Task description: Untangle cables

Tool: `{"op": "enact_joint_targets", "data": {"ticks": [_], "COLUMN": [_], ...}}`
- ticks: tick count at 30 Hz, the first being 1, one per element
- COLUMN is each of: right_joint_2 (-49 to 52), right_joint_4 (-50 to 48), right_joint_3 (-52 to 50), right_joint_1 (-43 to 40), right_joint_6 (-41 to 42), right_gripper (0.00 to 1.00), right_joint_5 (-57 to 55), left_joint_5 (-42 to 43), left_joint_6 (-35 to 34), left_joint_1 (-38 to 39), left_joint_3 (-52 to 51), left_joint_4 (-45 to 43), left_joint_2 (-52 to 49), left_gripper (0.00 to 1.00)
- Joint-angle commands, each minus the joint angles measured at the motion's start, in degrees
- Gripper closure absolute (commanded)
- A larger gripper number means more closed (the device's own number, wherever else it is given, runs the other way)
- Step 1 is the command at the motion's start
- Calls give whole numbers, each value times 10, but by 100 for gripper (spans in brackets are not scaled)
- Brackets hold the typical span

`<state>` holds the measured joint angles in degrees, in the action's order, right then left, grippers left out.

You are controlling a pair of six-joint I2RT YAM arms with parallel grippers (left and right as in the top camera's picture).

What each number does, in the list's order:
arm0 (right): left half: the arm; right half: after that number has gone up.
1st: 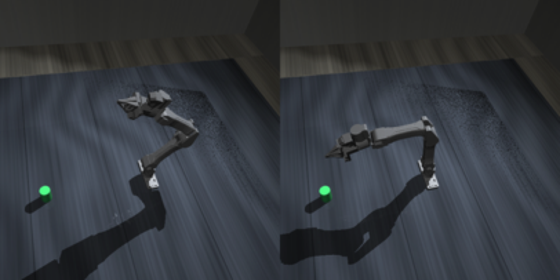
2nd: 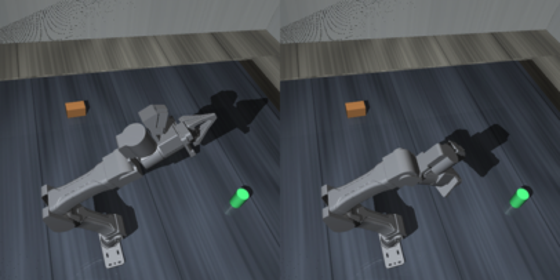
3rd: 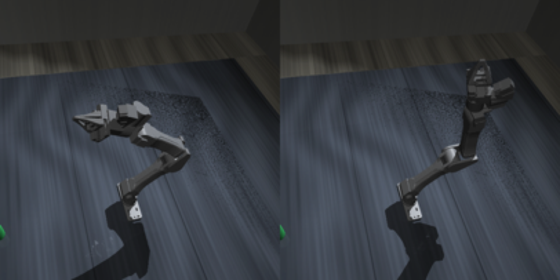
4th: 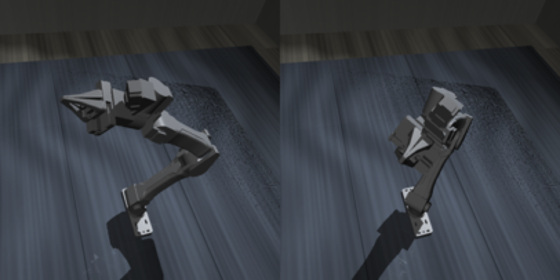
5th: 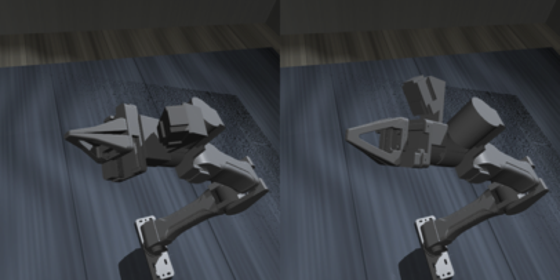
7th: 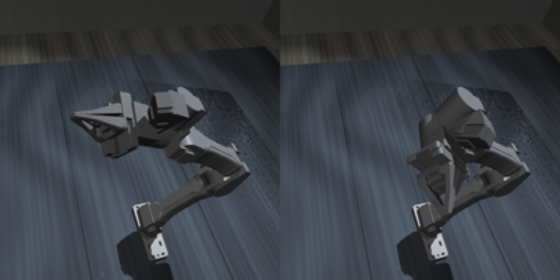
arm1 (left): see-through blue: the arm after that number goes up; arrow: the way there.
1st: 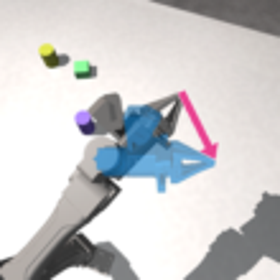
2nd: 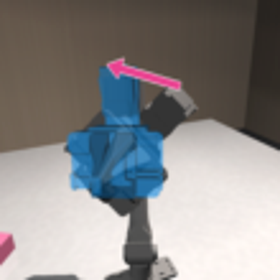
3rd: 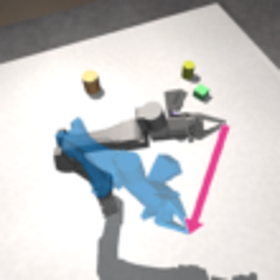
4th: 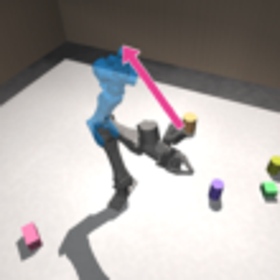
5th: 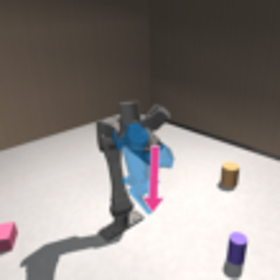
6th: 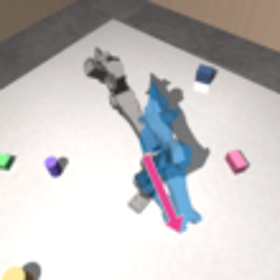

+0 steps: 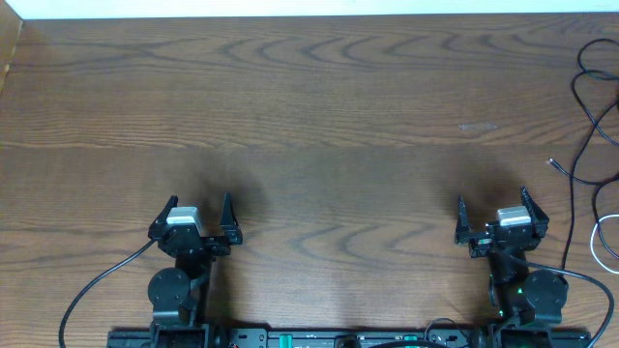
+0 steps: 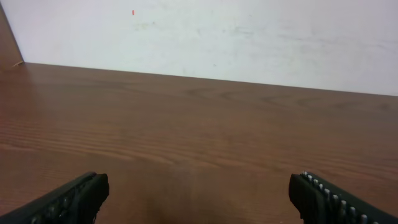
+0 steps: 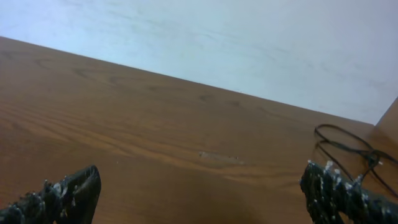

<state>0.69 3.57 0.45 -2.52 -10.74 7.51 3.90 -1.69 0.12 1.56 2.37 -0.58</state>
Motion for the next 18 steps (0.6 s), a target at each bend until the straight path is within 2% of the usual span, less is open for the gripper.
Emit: {"op": "enact_joint_targets", "data": {"ticks": [1,12,18], "right_joint_2": [-4,-4,-4], "right_joint_4": [4,5,5], "right_joint_3": [-2,-2,-2], "right_joint_1": [4,4,4], "right_joint_6": [53,106,98], "right_gripper": [1,1,1], "right_joint_5": [-16,-16,-16], "left_joint_5": [-3,-3,-3], "left_joint_6": [-5,-5,-5], "left_joint_1": [2,2,2], "left_joint_3": [-13,-13,-13], "left_joint_4": [14,14,14], "left_joint_2": [3,3,3], "left_gripper": [2,2,2]}}
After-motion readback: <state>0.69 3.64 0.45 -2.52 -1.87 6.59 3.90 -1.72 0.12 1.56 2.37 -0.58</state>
